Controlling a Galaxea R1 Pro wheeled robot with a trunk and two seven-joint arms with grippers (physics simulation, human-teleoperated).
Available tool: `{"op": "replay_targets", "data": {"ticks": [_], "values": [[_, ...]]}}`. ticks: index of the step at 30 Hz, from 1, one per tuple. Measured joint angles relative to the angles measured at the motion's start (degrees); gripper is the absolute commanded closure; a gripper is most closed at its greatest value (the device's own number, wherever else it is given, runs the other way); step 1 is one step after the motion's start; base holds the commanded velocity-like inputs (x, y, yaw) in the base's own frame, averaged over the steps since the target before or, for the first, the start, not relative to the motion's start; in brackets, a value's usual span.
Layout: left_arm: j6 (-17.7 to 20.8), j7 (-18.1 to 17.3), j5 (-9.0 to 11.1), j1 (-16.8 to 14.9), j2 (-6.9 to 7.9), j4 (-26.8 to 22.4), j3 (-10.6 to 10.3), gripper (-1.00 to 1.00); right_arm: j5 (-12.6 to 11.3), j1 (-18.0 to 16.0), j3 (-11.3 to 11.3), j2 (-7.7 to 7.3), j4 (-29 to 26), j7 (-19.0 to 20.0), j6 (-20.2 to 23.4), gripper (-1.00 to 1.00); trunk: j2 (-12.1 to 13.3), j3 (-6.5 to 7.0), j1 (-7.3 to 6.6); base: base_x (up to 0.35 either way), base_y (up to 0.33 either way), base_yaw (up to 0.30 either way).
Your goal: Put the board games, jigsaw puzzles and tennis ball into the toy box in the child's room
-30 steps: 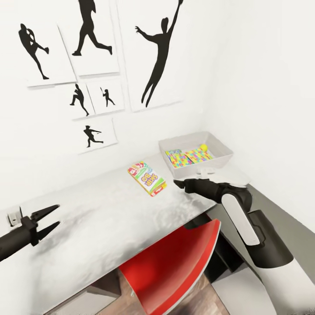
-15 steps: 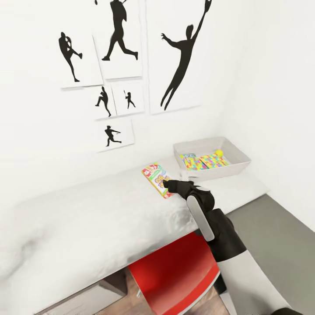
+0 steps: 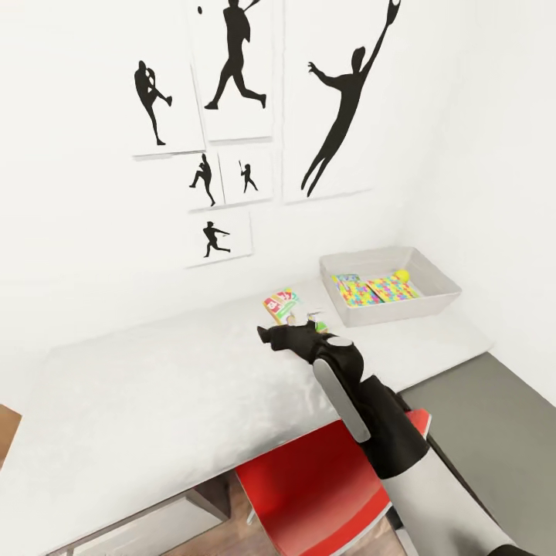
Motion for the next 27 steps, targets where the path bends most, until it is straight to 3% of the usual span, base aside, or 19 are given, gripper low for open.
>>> {"op": "replay_targets", "data": {"ticks": [1, 5, 16, 22, 27], "values": [[-0.93, 0.05, -1.09, -0.08, -0.14, 0.18, -2.60, -1.00, 0.01, 0.33, 0.03, -0.79, -3.24, 2.93, 1.00, -1.00, -0.01, 0.00, 0.00, 0.000, 0.000, 0.000], [-1.50, -0.02, -1.47, -0.10, -0.18, 0.27, -3.49, -1.00, 0.09, 0.49, 0.03, -1.21, -4.92, 3.97, 1.80, -1.00, 0.00, 0.00, 0.00, 0.000, 0.000, 0.000], [-1.60, -0.05, -1.49, -0.11, -0.19, 0.28, -3.04, -1.00, 0.75, 0.47, -0.01, -1.79, -4.89, 4.33, 1.87, -1.00, 0.00, 0.00, 0.00, 0.000, -0.001, 0.000], [-1.55, -0.11, -1.47, -0.11, -0.17, 0.30, -2.71, -1.00, 1.21, 0.38, 0.12, -2.48, -4.57, 4.48, 1.92, -1.00, 0.00, 0.00, 0.00, 0.000, -0.206, 0.000], [-1.41, -0.29, -1.45, -0.11, -0.18, 0.30, -0.41, -1.00, 1.28, -1.66, -0.38, -2.13, 4.16, 4.37, 1.69, -1.00, 0.00, 0.00, 0.00, 0.000, -0.310, 0.000]]}}
